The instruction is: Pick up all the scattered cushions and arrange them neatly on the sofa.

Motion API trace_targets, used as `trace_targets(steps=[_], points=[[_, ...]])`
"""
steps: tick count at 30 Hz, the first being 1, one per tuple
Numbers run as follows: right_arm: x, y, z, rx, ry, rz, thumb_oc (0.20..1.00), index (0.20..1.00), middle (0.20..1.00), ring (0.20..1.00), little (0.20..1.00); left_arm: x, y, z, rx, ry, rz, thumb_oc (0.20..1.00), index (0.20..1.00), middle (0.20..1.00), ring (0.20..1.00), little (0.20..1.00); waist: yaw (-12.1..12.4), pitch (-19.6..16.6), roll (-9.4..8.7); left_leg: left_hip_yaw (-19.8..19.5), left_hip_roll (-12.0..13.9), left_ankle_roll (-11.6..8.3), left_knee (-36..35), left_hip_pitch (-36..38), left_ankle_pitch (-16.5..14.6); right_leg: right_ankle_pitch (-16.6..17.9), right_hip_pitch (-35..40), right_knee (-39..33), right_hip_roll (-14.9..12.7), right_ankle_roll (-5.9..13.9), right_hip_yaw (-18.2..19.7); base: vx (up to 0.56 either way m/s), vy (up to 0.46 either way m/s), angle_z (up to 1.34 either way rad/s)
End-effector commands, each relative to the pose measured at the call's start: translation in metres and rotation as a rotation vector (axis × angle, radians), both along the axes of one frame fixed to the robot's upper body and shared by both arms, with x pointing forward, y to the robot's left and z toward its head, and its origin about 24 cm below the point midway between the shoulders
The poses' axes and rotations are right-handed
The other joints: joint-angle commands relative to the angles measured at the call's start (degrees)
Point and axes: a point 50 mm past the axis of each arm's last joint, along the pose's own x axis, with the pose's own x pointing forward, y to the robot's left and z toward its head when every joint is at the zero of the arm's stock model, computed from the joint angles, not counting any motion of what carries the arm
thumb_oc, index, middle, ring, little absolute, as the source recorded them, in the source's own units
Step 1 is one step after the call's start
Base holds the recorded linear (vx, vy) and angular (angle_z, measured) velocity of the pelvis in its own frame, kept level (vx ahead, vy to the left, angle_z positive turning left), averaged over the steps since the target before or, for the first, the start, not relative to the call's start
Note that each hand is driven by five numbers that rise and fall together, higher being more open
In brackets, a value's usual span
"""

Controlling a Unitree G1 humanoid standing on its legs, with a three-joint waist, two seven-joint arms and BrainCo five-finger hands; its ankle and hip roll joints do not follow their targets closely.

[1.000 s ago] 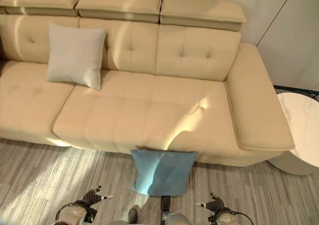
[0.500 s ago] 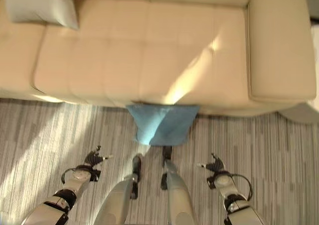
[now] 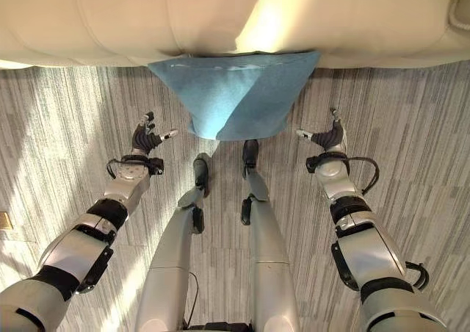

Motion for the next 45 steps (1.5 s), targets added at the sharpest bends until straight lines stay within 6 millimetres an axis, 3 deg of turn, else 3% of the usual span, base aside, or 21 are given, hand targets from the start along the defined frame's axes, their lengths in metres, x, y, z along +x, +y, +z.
trace_targets(steps=[1,3,4,7,11,17,24,26,27,32,35,37,43,45], points=[[-0.012,-0.009,-0.018,-0.014,-0.007,-0.058,1.000,1.000,1.000,1.000,1.000,-0.011,0.030,-0.016,-0.046,0.015,0.136,1.000,1.000,1.000,1.000,1.000,-0.8,-8.2,0.22,-4.4,0.8,-3.74,-5.5,-4.1,3.7,-8.0,-3.9,8.1,-3.1,7.53,2.2,-0.01,0.006,0.05],[-0.007,-0.008,-0.006,-0.023,-0.042,-0.062,1.000,1.000,1.000,1.000,1.000,-0.006,0.030,-0.003,-0.037,-0.017,0.144,1.000,1.000,1.000,1.000,1.000,-0.9,-8.1,0.07,-4.4,0.8,-3.69,-4.9,-5.9,3.5,-8.1,-5.4,8.5,-3.2,7.65,2.1,0.00,-0.001,0.06],[-0.002,-0.003,0.012,-0.027,-0.103,-0.059,1.000,1.000,1.000,1.000,1.000,-0.001,0.028,0.012,-0.042,-0.060,0.152,1.000,1.000,1.000,1.000,1.000,-1.0,-7.4,-0.11,-4.7,0.6,-3.59,-3.4,-8.7,3.5,-8.1,-7.9,9.8,-3.3,7.71,2.2,0.00,0.000,0.00],[0.002,0.001,0.038,-0.056,-0.181,-0.050,1.000,1.000,1.000,1.000,1.000,0.005,0.025,0.038,-0.039,-0.138,0.138,1.000,1.000,1.000,1.000,1.000,-1.0,-6.6,-0.07,-4.9,-0.2,-3.35,-0.6,-13.2,3.1,-8.5,-12.2,12.6,-3.3,7.53,2.4,0.00,0.000,0.00],[0.005,0.006,0.062,-0.077,-0.264,-0.037,1.000,1.000,1.000,1.000,1.000,0.009,0.028,0.064,-0.002,-0.200,0.114,1.000,1.000,1.000,1.000,1.000,-1.1,-6.3,-0.07,-4.9,-0.9,-3.25,2.4,-19.0,3.0,-9.0,-17.9,15.8,-3.4,7.29,2.9,0.00,-0.006,0.05],[0.003,0.013,0.079,-0.110,-0.327,-0.002,1.000,1.000,1.000,1.000,1.000,0.010,0.027,0.096,0.014,-0.298,0.079,1.000,1.000,1.000,1.000,1.000,-1.5,-5.6,0.64,-4.5,-1.1,-3.10,6.2,-25.3,3.0,-8.9,-24.0,19.2,-3.3,7.30,3.7,0.00,-0.002,0.01],[0.005,0.019,0.085,-0.122,-0.339,0.023,1.000,1.000,1.000,1.000,1.000,0.014,0.005,0.114,0.041,-0.341,0.005,1.000,1.000,1.000,1.000,1.000,-1.8,-6.2,1.03,-4.1,-0.8,-3.22,6.5,-29.0,3.5,-8.6,-27.6,19.8,-3.1,7.61,4.1,0.00,-0.018,-0.05],[0.007,0.024,0.093,-0.127,-0.353,0.038,1.000,1.000,1.000,1.000,1.000,0.017,0.000,0.126,0.048,-0.360,-0.004,1.000,1.000,1.000,1.000,1.000,-2.1,-6.5,0.92,-4.2,-0.4,-3.30,6.1,-29.6,3.6,-8.6,-28.0,19.4,-2.9,7.80,4.2,0.03,-0.044,-0.06],[0.011,0.030,0.103,-0.135,-0.367,0.051,1.000,1.000,1.000,1.000,1.000,0.019,-0.004,0.141,0.051,-0.388,-0.014,1.000,1.000,1.000,1.000,1.000,-2.3,-6.5,0.93,-4.3,-0.2,-3.32,5.9,-30.2,3.6,-8.6,-28.4,19.1,-2.8,7.94,4.2,0.04,-0.044,-0.09],[0.014,0.040,0.123,-0.162,-0.395,0.078,1.000,1.000,1.000,1.000,1.000,0.019,-0.013,0.166,0.080,-0.444,-0.037,1.000,1.000,1.000,1.000,1.000,-2.5,-6.2,1.28,-4.3,0.2,-3.36,5.8,-30.4,3.6,-8.8,-28.5,18.5,-2.7,8.13,3.9,0.01,-0.008,-0.03],[0.016,0.043,0.131,-0.167,-0.403,0.080,1.000,1.000,1.000,1.000,1.000,0.019,-0.022,0.175,0.104,-0.463,-0.051,1.000,1.000,1.000,1.000,1.000,-2.4,-6.0,1.50,-4.4,0.3,-3.34,5.7,-30.5,3.6,-8.8,-28.5,18.2,-2.6,8.23,3.8,0.01,-0.003,0.00],[0.018,0.050,0.141,-0.160,-0.413,0.101,1.000,1.000,1.000,1.000,1.000,0.021,-0.038,0.178,0.143,-0.462,-0.084,1.000,1.000,1.000,1.000,1.000,-2.1,-6.0,1.66,-4.5,0.3,-3.30,5.5,-30.5,3.7,-8.9,-28.5,18.1,-2.5,8.25,3.6,0.03,-0.022,-0.02],[0.023,0.064,0.154,-0.059,-0.407,0.191,1.000,1.000,1.000,1.000,1.000,0.021,-0.082,0.158,0.161,-0.409,-0.215,1.000,1.000,1.000,1.000,1.000,-0.6,-6.1,2.07,-5.2,0.0,-3.70,5.1,-30.8,4.5,-9.3,-28.5,18.5,-2.4,8.12,2.8,0.01,-0.043,0.01],[0.023,0.078,0.166,-0.023,-0.433,0.267,1.000,1.000,1.000,1.000,1.000,0.019,-0.092,0.156,0.147,-0.414,-0.256,1.000,1.000,1.000,1.000,1.000,0.3,-6.0,2.33,-5.6,-0.1,-3.92,5.4,-31.0,4.9,-9.4,-28.5,18.9,-2.5,8.19,2.4,0.00,-0.035,0.04]])
